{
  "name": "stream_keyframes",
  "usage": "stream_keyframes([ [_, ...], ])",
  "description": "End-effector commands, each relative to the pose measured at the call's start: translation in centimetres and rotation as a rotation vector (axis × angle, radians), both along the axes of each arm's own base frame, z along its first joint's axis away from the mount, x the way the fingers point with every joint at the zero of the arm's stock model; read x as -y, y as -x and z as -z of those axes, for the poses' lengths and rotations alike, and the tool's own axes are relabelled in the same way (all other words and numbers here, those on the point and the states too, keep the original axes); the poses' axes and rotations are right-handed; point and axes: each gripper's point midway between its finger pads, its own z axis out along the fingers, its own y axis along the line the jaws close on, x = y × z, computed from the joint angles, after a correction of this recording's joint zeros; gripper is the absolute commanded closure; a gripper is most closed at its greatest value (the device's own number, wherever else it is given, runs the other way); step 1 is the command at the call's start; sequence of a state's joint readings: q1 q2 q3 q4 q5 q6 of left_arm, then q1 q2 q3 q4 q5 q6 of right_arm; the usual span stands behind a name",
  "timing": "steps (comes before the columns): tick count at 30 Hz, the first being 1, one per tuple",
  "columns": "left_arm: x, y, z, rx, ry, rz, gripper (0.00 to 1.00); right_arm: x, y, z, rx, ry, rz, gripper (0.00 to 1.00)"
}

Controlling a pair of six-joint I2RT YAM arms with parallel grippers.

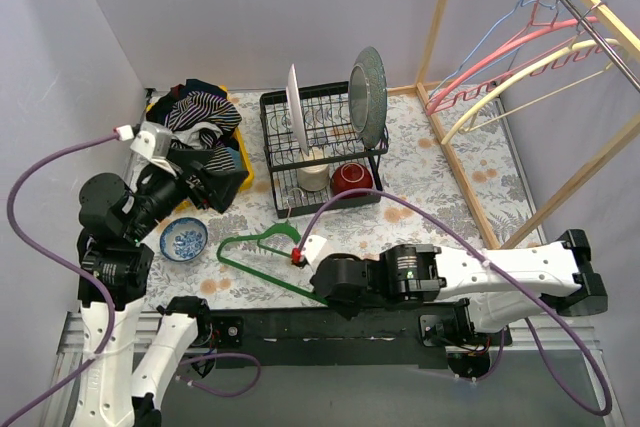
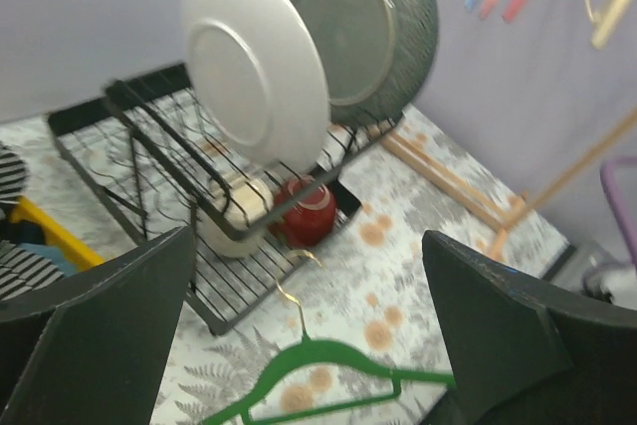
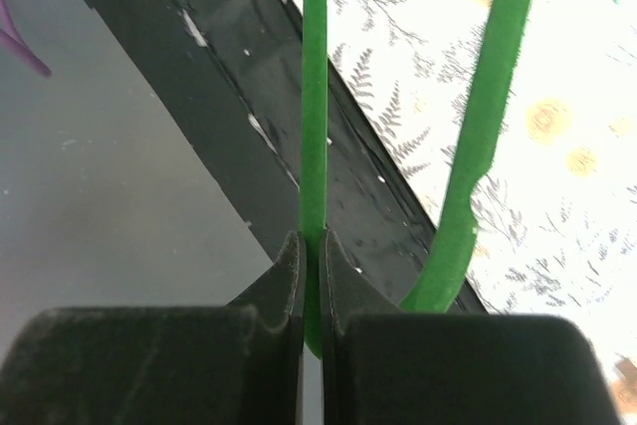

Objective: Remove the tank top from the hanger
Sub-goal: Move the hanger to the center of the board.

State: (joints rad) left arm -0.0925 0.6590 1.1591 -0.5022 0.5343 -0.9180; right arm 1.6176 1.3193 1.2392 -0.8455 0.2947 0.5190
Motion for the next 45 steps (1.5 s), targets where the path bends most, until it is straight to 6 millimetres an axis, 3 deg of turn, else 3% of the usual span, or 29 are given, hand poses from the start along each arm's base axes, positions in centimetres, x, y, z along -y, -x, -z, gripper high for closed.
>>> stream_keyframes([
  [1, 3.4, 2.9, 3.4, -0.016, -0.045, 0.287, 0.02, 1.5, -0.8, -2.0, 0.055, -0.055, 0.016, 0.99],
  [9, 5.2, 2.3, 7.2, -0.129, -0.083, 0.492, 0.03, 3.6, -2.2, -6.1, 0.137, -0.137, 0.023, 0.99],
  [15, 4.2, 0.6, 7.9, -0.170, -0.114, 0.387, 0.02, 5.3, -3.6, -7.8, 0.192, -0.185, 0.064, 0.99],
  [18, 3.9, -0.5, 7.7, -0.202, -0.110, 0.348, 0.02, 4.6, -3.1, -6.3, 0.176, -0.205, 0.047, 0.99],
  [19, 3.8, -1.0, 7.7, -0.211, -0.111, 0.335, 0.02, 4.4, -2.9, -4.3, 0.168, -0.170, 0.032, 0.99],
  [20, 3.7, -1.2, 7.1, -0.201, -0.102, 0.317, 0.02, 3.0, -2.6, -4.1, 0.158, -0.209, 0.027, 0.99],
  [21, 3.5, -1.5, 6.4, -0.185, -0.094, 0.285, 0.02, 2.5, -2.6, -3.5, 0.163, -0.207, 0.006, 0.89],
  [23, 2.8, -1.4, 3.4, -0.089, -0.039, 0.204, 0.02, 1.2, -2.7, -1.7, 0.169, -0.185, -0.026, 0.73],
  [24, 2.1, -1.7, 1.9, -0.043, -0.021, 0.138, 0.02, -0.3, -3.1, -2.0, 0.176, -0.239, -0.026, 0.60],
  [26, -0.1, -1.4, -1.9, 0.068, 0.041, -0.023, 0.02, -1.5, -3.2, 0.3, 0.148, -0.221, -0.086, 0.55],
  [27, -1.0, -1.0, -3.5, 0.107, 0.071, -0.085, 0.02, -3.0, -3.9, 0.0, 0.127, -0.279, -0.094, 0.52],
  [28, -2.8, -0.9, -5.7, 0.161, 0.110, -0.196, 0.02, -3.9, -2.7, 1.3, 0.079, -0.268, -0.189, 0.51],
  [30, -3.9, 0.6, -8.0, 0.219, 0.156, -0.251, 0.02, -5.4, -1.8, 2.0, 0.050, -0.283, -0.284, 0.48],
  [31, -4.6, 1.4, -9.6, 0.252, 0.178, -0.282, 0.02, -6.0, -0.7, 3.8, 0.011, -0.243, -0.364, 0.46],
  [33, -4.8, 2.3, -10.6, 0.272, 0.201, -0.288, 0.02, -7.1, -0.1, 4.5, 0.000, -0.221, -0.441, 0.45],
  [34, -5.0, 2.6, -11.0, 0.279, 0.211, -0.295, 0.02, -7.5, 0.2, 6.4, -0.017, -0.176, -0.468, 0.45],
  [39, -5.9, 3.8, -11.7, 0.309, 0.218, -0.340, 0.02, -8.5, -0.6, 9.8, -0.001, -0.084, -0.487, 0.46],
  [42, -6.8, 3.7, -11.4, 0.302, 0.212, -0.393, 0.02, -8.0, -4.7, 12.2, 0.024, 0.013, -0.301, 0.47],
  [45, -7.5, 3.9, -11.4, 0.307, 0.211, -0.428, 0.02, -7.3, -8.5, 12.5, 0.093, 0.041, -0.175, 0.49],
])
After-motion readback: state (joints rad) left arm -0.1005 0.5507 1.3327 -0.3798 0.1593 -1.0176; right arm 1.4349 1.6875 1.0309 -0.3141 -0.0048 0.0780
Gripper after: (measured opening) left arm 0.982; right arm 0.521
